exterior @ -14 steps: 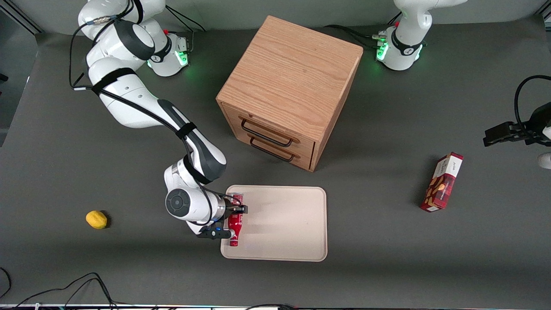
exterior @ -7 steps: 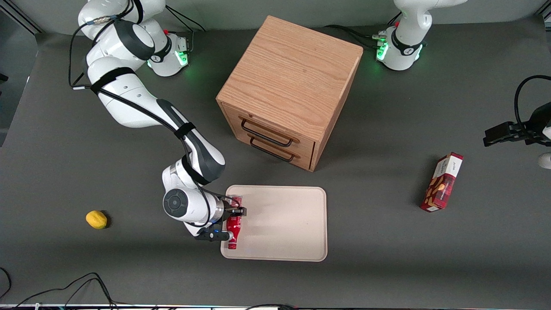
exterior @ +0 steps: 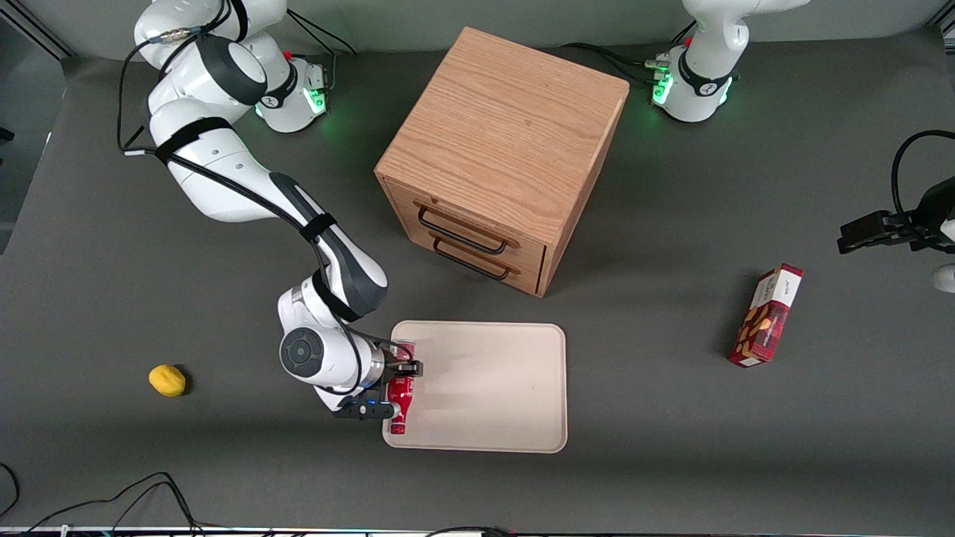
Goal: Place coke bottle on tray
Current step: 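Lower the bottle onto the tray and lay it down, then open the right gripper and withdraw it from the bottle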
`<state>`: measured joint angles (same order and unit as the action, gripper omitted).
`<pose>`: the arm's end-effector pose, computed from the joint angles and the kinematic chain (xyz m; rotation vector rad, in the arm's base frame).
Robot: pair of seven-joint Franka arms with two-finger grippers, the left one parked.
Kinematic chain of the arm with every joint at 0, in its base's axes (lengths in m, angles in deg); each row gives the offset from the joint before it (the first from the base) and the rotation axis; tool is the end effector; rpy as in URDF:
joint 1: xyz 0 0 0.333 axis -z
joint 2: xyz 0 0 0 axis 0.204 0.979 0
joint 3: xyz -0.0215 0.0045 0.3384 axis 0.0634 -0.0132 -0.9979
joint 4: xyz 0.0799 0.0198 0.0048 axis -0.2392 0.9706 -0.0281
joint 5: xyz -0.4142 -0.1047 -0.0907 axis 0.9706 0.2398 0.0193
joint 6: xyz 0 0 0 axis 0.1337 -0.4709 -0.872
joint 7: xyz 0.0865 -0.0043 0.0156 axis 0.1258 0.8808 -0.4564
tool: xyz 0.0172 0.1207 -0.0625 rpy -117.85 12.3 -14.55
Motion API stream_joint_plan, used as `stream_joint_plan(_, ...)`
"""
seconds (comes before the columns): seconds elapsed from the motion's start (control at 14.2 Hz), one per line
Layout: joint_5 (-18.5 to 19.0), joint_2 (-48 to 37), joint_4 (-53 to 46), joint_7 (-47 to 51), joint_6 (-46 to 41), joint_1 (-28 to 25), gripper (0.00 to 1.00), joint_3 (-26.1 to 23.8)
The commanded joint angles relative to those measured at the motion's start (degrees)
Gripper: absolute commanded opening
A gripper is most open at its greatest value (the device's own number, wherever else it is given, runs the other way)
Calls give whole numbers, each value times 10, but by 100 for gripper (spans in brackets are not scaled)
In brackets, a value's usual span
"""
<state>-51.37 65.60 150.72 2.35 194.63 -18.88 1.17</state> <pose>0.7651 0.3301 0.1469 -2.9292 0.0702 0.0753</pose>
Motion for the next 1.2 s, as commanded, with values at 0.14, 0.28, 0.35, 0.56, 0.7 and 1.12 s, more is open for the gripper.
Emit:
stream_joint_plan(0.14,13,-11,-14,34,-10,-3,100,-5)
stream_joint_plan(0.28,14,-13,-14,34,-10,-3,100,-4)
stream_joint_plan(0.35,14,-15,-13,34,-10,-3,100,-4)
stream_joint_plan(0.56,39,-37,8,33,-18,2,100,-4)
stream_joint_plan(0.7,40,-78,15,34,-45,7,100,-4)
stream_joint_plan(1.12,34,-268,15,33,-270,70,100,8)
